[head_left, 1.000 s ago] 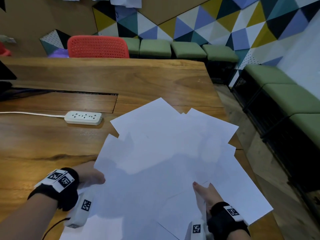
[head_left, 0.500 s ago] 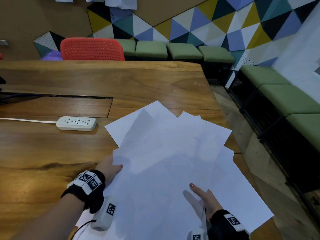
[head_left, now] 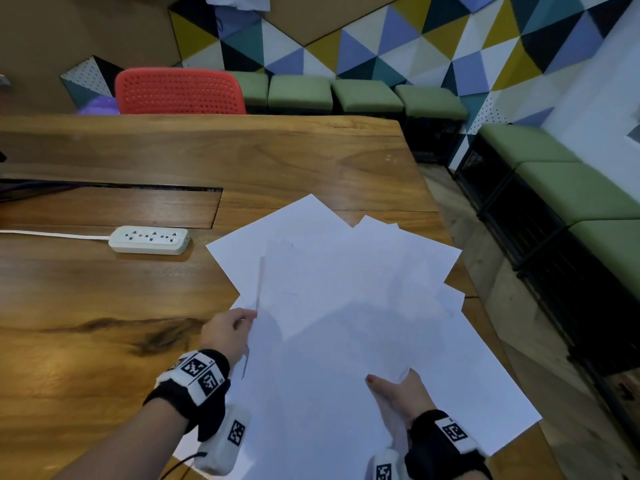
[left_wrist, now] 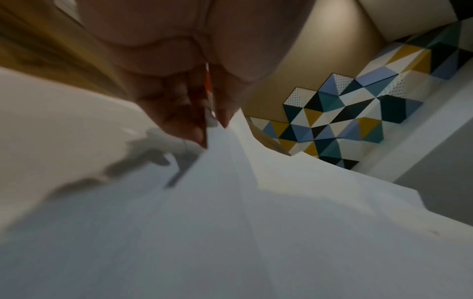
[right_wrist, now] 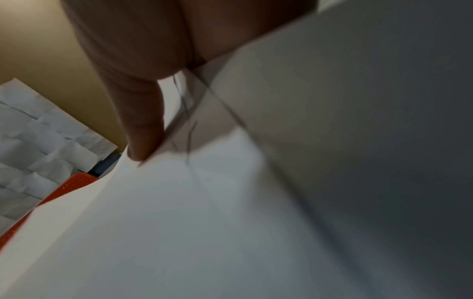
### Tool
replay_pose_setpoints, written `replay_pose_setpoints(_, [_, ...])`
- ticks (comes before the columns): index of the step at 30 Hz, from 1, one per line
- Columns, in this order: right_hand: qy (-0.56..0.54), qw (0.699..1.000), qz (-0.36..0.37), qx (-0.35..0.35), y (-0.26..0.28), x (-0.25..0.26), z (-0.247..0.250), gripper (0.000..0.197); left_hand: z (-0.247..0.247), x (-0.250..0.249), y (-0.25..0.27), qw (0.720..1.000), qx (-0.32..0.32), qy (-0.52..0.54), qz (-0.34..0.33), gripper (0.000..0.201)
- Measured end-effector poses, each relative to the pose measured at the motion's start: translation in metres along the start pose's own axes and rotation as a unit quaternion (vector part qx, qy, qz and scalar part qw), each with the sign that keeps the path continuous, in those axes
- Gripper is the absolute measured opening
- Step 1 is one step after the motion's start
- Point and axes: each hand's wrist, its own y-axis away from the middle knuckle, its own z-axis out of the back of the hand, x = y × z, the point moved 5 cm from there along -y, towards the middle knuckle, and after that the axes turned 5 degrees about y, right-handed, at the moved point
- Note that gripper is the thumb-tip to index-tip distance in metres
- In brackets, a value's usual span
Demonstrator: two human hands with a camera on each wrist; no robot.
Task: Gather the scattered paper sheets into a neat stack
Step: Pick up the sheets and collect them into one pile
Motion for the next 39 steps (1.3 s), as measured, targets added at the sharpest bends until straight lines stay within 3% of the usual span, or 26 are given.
replay_pose_setpoints(5, [-0.005,1.0,-0.011,-0.007,-0.006,-0.01,-0.002,0.065,0.014,0.012,-0.003,0.997,0.053,-0.024,0.059,0.012])
replay_pose_setpoints(10, [-0.019,1.0,-0.004,0.014,-0.005,-0.009,-0.004,0.05,0.009,0.04,0.02,0.963,0.221,-0.061,0.143,0.007])
replay_pose_setpoints(14, [-0.013,0.999,0.03,0.03,-0.003,-0.005,-0.008,0.044,0.001,0.045,0.034,0.944,0.282,-0.094,0.143,0.009])
replay_pose_setpoints(17, [-0.02,0.997,0.069,0.026,0.001,0.011,-0.004,0.03,0.01,0.036,0.023,0.965,0.218,-0.123,0.079,0.004])
replay_pose_setpoints(20, [-0.071,0.993,0.093,0.033,0.005,0.032,0.001,0.029,0.03,0.01,0.009,0.993,0.11,0.02,0.04,0.037])
replay_pose_setpoints(23, [-0.127,0.982,0.12,0.066,0.011,0.057,-0.002,0.033,0.028,-0.02,0.014,0.967,0.174,0.178,0.054,0.072])
replay_pose_setpoints(26, [-0.151,0.976,0.123,0.099,0.017,0.069,-0.011,0.087,0.018,-0.043,0.03,0.921,0.248,0.291,0.081,0.06])
replay_pose_setpoints(28, [-0.147,0.979,0.102,0.095,0.016,0.064,-0.015,0.095,0.013,-0.048,0.038,0.912,0.277,0.289,0.089,0.061])
replay_pose_setpoints(31, [-0.103,0.991,0.075,0.047,0.016,0.055,-0.019,0.115,0.013,-0.045,0.044,0.919,0.292,0.252,0.078,0.099])
replay_pose_setpoints(33, [-0.084,0.994,0.057,0.031,0.016,0.043,-0.021,0.12,0.016,-0.038,0.047,0.916,0.318,0.233,0.079,0.097])
replay_pose_setpoints(36, [-0.058,0.997,0.046,0.034,0.018,0.032,-0.027,0.119,0.018,-0.023,0.05,0.895,0.326,0.283,0.112,0.072])
replay_pose_setpoints(37, [-0.055,0.997,0.05,0.029,0.017,0.03,-0.03,0.115,0.013,-0.019,0.051,0.896,0.322,0.285,0.112,0.075])
replay_pose_setpoints(39, [-0.042,0.997,0.057,0.043,0.022,0.03,-0.041,0.099,0.006,-0.006,0.05,0.928,0.272,0.241,0.087,0.082])
